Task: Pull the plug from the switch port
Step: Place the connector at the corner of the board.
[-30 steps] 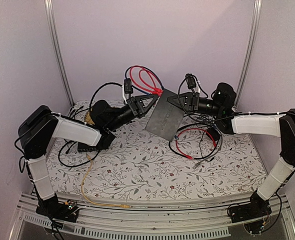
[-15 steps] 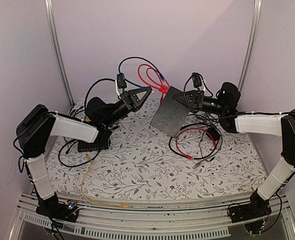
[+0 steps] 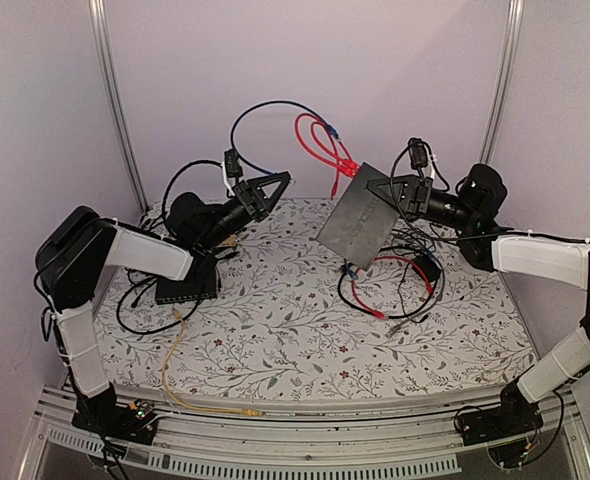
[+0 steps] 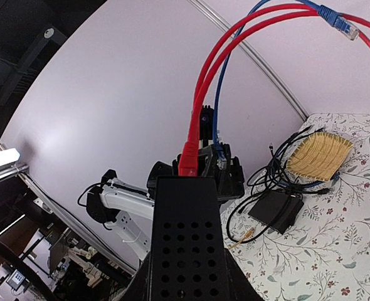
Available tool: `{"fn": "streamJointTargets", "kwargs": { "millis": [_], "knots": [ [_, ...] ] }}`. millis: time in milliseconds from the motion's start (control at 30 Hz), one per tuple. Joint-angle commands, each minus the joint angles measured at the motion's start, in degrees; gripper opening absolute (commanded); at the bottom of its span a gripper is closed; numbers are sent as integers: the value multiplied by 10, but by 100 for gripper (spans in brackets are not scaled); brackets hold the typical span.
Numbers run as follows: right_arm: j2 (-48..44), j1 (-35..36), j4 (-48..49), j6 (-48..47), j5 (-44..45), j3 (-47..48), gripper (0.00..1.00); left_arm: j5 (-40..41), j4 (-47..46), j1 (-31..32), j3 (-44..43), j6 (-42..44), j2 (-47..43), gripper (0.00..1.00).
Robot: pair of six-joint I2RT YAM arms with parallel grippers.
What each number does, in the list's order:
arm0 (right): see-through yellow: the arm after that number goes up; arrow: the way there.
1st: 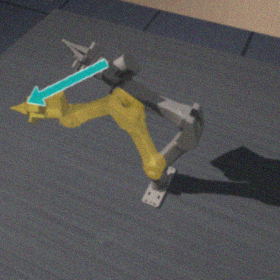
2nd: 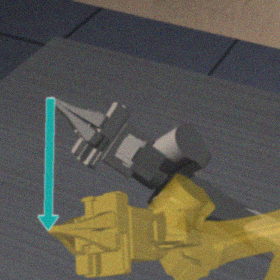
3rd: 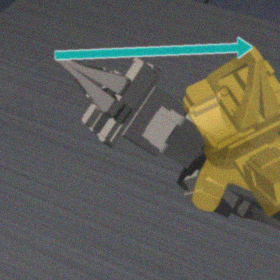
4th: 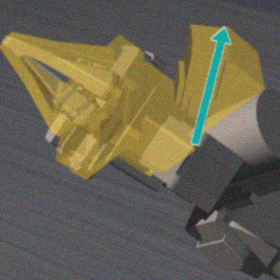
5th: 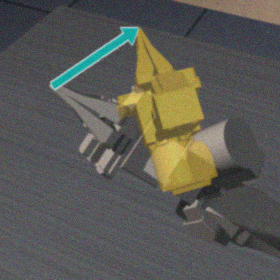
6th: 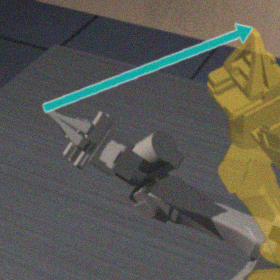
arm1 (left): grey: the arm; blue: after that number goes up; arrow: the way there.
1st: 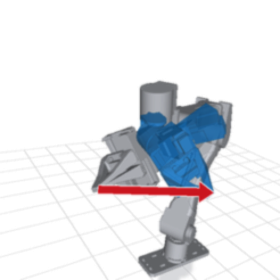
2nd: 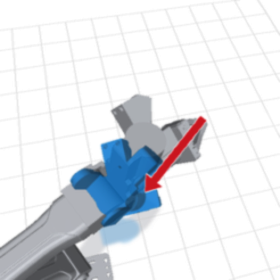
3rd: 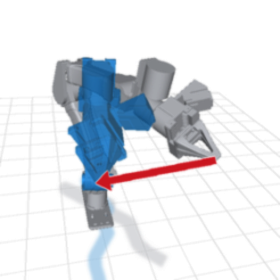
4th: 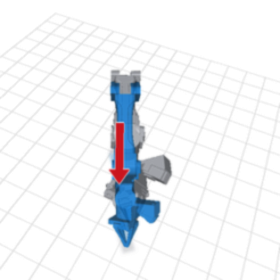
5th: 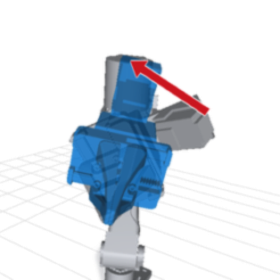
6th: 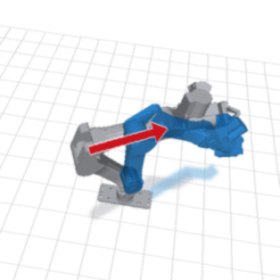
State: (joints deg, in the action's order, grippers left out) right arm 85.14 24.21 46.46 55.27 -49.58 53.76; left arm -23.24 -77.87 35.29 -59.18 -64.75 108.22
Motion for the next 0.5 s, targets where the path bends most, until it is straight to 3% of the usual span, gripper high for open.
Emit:
{"fn": "streamJointTargets", "kwargs": {
  "millis": [0,300,467],
  "knots": [
    [-40,-5,50,1,11,-13,1,-1,0,-11,-48,-23,68,0],
    [-89,-21,39,-1,7,-72,1,62,-15,-36,-110,-69,133,0],
    [-120,-24,30,-2,5,-103,1,74,44,-39,-161,-43,144,0]
  ]
}}
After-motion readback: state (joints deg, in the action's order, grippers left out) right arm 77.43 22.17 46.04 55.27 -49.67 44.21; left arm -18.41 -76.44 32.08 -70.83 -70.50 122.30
